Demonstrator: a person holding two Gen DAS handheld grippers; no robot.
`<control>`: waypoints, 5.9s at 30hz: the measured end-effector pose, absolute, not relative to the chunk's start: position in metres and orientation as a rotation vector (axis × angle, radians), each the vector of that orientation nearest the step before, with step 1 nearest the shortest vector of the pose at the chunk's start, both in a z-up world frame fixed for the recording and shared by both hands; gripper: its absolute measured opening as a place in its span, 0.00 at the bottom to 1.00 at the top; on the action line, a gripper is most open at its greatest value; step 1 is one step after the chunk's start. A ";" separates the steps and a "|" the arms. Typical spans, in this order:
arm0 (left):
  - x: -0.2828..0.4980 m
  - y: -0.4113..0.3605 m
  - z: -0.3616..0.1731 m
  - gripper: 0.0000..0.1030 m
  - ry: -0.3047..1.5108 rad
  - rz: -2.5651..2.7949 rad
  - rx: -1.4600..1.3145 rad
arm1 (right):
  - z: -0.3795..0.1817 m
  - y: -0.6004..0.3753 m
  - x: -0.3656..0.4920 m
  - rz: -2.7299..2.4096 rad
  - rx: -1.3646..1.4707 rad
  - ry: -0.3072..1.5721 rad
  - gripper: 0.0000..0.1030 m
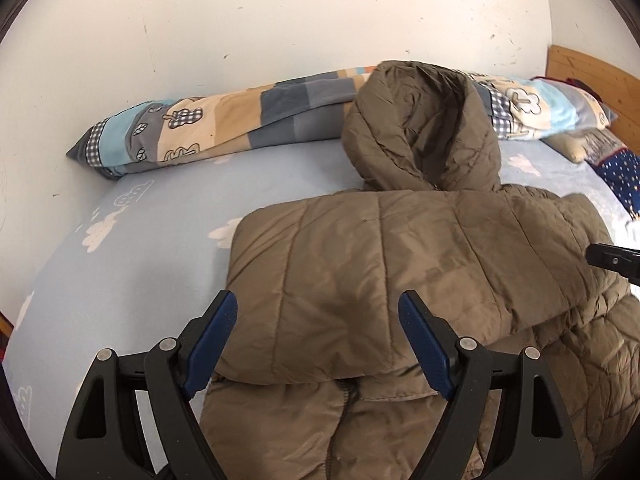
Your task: Fold large clothes
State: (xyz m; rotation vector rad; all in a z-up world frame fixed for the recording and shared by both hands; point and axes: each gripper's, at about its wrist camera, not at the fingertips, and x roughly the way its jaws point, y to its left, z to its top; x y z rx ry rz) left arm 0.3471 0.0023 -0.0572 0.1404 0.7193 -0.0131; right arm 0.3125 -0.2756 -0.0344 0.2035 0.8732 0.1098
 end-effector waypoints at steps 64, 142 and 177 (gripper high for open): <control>0.159 -0.153 0.214 0.80 0.607 -0.418 0.180 | -0.011 -0.290 0.296 0.241 0.360 0.880 0.34; 0.710 -0.052 0.004 0.80 0.926 -0.242 -0.022 | 0.034 -0.315 0.630 0.196 0.192 0.910 0.66; 0.360 -0.001 -0.069 0.44 0.875 -0.189 0.078 | -0.064 -0.287 0.322 0.197 0.019 0.916 0.11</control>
